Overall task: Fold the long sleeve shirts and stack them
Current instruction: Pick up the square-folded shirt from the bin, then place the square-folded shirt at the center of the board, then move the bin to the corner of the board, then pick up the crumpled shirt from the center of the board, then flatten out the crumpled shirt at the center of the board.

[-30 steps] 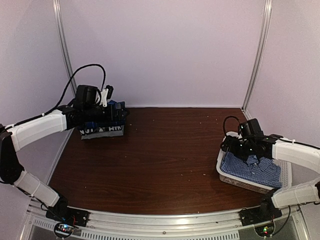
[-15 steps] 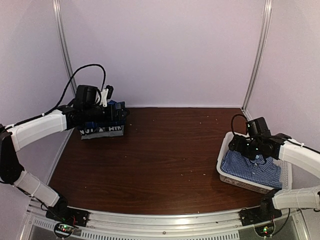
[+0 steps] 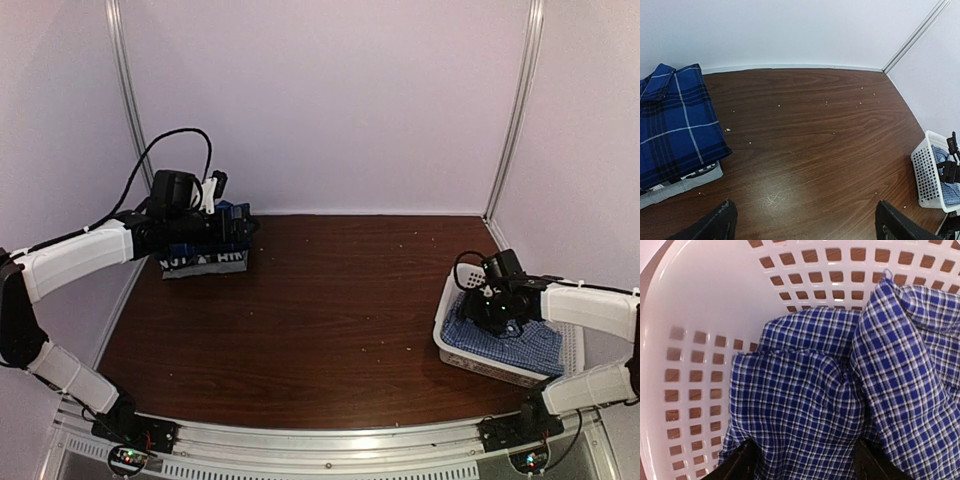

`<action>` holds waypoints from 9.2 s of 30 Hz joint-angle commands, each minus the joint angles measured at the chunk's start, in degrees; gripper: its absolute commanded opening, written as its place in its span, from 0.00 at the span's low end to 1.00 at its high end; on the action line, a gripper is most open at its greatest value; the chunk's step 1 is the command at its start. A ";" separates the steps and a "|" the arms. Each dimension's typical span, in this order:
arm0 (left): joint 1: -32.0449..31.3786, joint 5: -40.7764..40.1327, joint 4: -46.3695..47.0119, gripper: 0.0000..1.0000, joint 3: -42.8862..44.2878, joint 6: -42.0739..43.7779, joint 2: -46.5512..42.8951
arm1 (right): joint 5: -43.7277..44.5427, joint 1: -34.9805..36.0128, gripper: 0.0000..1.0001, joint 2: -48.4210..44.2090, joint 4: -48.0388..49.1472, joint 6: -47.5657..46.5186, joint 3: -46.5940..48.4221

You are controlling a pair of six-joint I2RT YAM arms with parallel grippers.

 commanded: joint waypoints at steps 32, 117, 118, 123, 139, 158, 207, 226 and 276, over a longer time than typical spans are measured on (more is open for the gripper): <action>0.00 -0.86 0.22 0.98 -0.20 0.68 0.05 | -4.61 -25.53 0.00 20.73 20.45 -3.82 16.30; -27.19 -6.84 -1.91 0.97 7.44 -2.74 22.42 | -7.84 10.56 0.70 25.61 15.88 -13.28 20.23; -27.70 -7.15 -2.16 0.97 8.59 -2.81 23.44 | -7.37 9.38 0.70 25.84 15.81 -13.31 20.34; -28.29 -7.36 -2.40 0.97 11.23 -3.45 26.25 | -5.08 3.61 0.72 27.03 16.03 -14.11 21.25; -32.66 -16.96 -9.95 0.98 18.78 -3.67 34.54 | -4.75 6.47 0.77 33.08 13.94 -17.51 29.04; -34.95 -33.85 -23.11 0.61 26.43 -10.04 44.02 | -4.52 4.85 0.90 44.37 21.49 -26.72 38.60; -12.08 20.73 12.17 0.00 11.64 -0.70 1.91 | -29.35 5.64 0.00 4.04 15.08 -4.91 49.85; -3.77 7.61 -5.97 0.66 15.08 -3.56 20.43 | -11.45 5.64 0.68 37.53 0.43 -19.08 58.40; -29.91 -3.70 -17.55 0.58 -20.07 -19.16 9.36 | -0.73 25.16 0.35 16.78 -1.88 -8.25 5.78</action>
